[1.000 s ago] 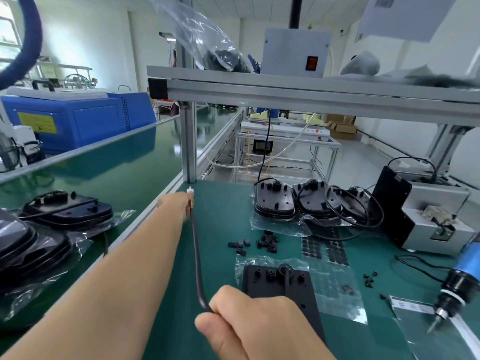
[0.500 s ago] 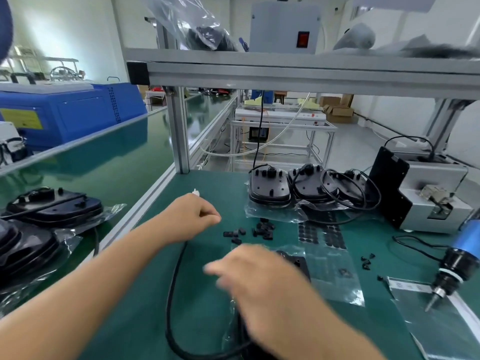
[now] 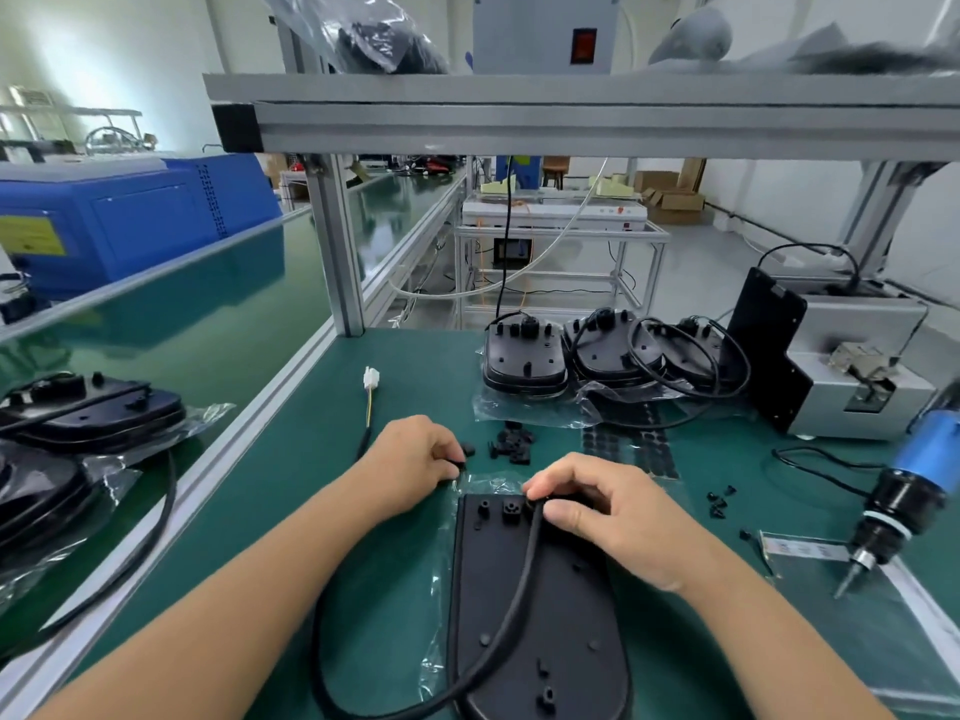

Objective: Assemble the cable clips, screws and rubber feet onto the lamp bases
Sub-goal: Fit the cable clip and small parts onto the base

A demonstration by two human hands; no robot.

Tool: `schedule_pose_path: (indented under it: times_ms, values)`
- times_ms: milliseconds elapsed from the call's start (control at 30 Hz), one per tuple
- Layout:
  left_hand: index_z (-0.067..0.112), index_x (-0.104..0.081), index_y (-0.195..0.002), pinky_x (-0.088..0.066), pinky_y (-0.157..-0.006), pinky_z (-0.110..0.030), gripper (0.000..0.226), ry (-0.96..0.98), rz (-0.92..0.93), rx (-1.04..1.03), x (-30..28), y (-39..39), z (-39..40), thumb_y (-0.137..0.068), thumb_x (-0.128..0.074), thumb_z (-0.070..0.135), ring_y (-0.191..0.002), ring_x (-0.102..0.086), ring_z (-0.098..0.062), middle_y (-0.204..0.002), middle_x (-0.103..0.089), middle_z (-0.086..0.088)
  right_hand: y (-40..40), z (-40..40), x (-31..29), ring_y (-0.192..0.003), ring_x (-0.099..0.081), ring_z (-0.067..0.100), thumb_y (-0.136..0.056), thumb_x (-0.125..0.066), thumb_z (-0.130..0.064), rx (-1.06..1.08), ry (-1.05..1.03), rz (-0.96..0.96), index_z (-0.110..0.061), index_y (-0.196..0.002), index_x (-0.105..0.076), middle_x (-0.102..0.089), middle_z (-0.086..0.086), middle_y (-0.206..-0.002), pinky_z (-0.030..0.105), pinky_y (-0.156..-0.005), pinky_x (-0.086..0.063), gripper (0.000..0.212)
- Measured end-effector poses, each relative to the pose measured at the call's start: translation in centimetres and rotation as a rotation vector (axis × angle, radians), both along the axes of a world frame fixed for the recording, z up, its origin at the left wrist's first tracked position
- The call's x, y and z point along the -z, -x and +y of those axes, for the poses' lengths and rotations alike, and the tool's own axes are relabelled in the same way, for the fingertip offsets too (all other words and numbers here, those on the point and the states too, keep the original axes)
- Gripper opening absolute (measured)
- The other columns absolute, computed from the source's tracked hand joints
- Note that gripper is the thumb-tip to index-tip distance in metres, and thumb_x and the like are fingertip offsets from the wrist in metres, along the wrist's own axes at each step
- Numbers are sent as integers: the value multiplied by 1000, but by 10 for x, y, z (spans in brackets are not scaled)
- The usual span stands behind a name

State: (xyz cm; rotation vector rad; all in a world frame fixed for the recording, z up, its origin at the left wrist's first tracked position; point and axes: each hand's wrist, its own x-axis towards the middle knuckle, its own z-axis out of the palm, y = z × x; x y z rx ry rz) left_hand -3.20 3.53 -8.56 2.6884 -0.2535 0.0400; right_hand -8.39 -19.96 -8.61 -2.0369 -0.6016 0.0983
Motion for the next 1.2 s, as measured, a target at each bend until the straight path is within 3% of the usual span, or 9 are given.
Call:
schedule_pose_path:
  times_ms: [167, 300, 500, 667, 833, 933, 1033, 1100, 1200]
  values:
    - [32, -69, -83, -48, -70, -13, 22, 233, 3, 150, -21, 27, -6, -87, -67, 10, -70, -65, 0, -70, -71, 12, -3, 9, 3, -88, -62, -1, -91, -67, -17, 50, -4, -19, -24, -91, -65, -70, -5, -94, 10, -80, -43, 7]
    - [24, -72, -95, -36, -68, 0, 19, 81, -103, 298, -37, 44, -16, -89, -63, 8, -71, -58, 10, -75, -65, 16, 0, 16, 3, -82, -60, 3, -92, -64, -22, 91, 0, -64, -19, -88, -64, -67, -4, -88, 11, -76, -44, 5]
    - [16, -69, -111, -27, -80, 1, 24, -107, -161, 437, -48, 53, -19, -93, -55, 8, -92, -54, -6, -101, -62, 6, 3, 18, 4, -84, -60, 2, -93, -61, -24, 113, 28, -68, -19, -89, -62, -67, -7, -90, 13, -77, -44, 6]
    - [15, -70, -110, -26, -81, 0, 24, -119, -161, 456, -49, 55, -20, -93, -56, 6, -95, -57, -9, -103, -63, 3, 5, 18, 3, -84, -60, 2, -93, -61, -25, 117, 33, -54, -19, -90, -63, -67, -7, -91, 13, -78, -45, 7]
    - [16, -72, -105, -28, -79, 3, 24, -47, -167, 482, -51, 57, -21, -91, -58, 3, -85, -45, 5, -91, -57, 13, 6, 18, 3, -85, -59, 2, -93, -61, -25, 120, 34, -60, -20, -90, -62, -66, -7, -91, 16, -80, -46, 6]
    - [21, -73, -106, -34, -80, 2, 29, 22, -143, 469, -50, 60, -23, -89, -59, 2, -88, -54, 4, -91, -65, 15, 7, 18, 4, -85, -59, 1, -92, -62, -25, 122, 32, -70, -22, -88, -61, -65, -9, -89, 13, -78, -45, 5]
    - [27, -69, -117, -41, -80, 0, 36, 177, -85, 385, -48, 63, -21, -89, -60, 5, -88, -63, 9, -89, -73, 20, 9, 19, 6, -86, -60, 4, -92, -63, -22, 128, 5, -85, -19, -88, -61, -66, -8, -89, 23, -84, -48, 5]
    - [31, -64, -122, -45, -79, -4, 39, 217, -34, 349, -47, 65, -18, -89, -62, 10, -87, -67, 3, -90, -71, 29, 11, 20, 6, -87, -60, 8, -92, -63, -20, 118, -10, -85, -18, -88, -61, -66, -5, -89, 29, -86, -48, 5]
    - [42, -63, -113, -48, -78, -14, 34, 226, 23, 287, -46, 67, -18, -87, -68, 19, -81, -68, -3, -86, -70, 31, 13, 20, 5, -87, -60, 9, -93, -61, -21, 90, -9, -79, -18, -89, -61, -67, -3, -91, 29, -86, -48, 5]
